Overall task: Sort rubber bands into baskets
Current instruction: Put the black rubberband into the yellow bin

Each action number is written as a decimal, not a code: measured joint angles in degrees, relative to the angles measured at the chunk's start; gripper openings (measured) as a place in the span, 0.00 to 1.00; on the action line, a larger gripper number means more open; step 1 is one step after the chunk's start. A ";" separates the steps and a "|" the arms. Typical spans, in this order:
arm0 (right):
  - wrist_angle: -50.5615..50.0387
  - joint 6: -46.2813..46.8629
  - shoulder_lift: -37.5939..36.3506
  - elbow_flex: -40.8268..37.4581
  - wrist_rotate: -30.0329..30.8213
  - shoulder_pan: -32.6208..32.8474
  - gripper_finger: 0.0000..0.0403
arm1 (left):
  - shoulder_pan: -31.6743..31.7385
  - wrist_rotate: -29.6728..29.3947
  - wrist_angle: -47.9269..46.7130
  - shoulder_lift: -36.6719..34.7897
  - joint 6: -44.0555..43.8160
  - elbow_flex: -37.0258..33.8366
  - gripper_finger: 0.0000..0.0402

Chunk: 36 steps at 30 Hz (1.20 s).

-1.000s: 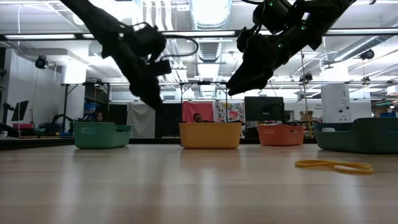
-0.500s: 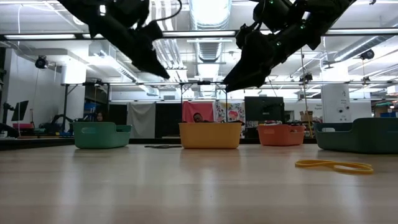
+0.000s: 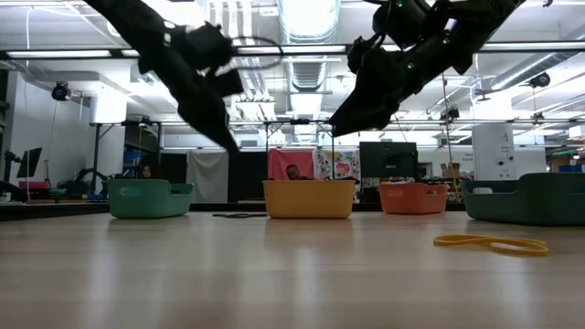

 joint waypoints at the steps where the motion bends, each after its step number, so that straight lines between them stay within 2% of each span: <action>1: -0.05 0.02 0.00 -0.18 0.02 0.00 0.66 | 0.02 -0.02 -0.02 1.12 0.00 -0.11 0.18; 9: -0.07 0.11 0.00 -0.92 0.00 0.00 0.66 | -0.02 0.00 5.15 9.60 1.65 -2.84 0.43; 13: -0.04 0.18 0.00 -1.01 0.00 0.00 0.66 | -0.02 0.02 7.75 13.03 1.98 -3.15 0.48; 17: 0.01 0.22 0.00 -1.03 0.00 0.00 0.66 | -0.02 0.02 9.48 16.19 2.08 -3.15 0.47; 24: 0.03 0.66 0.00 -1.03 0.00 0.00 0.66 | -0.02 0.70 9.87 19.35 1.91 -2.97 0.38; 28: 0.07 0.63 0.00 -1.03 0.00 0.00 0.66 | -0.04 0.81 9.98 20.31 1.29 -2.93 0.26; 33: 0.07 0.66 0.00 -1.03 0.00 0.00 0.66 | -0.11 0.44 10.60 20.40 1.04 -2.93 0.04; 36: 0.07 0.66 0.00 -1.03 0.00 0.00 0.66 | -0.11 0.04 10.85 20.42 0.59 -3.00 0.02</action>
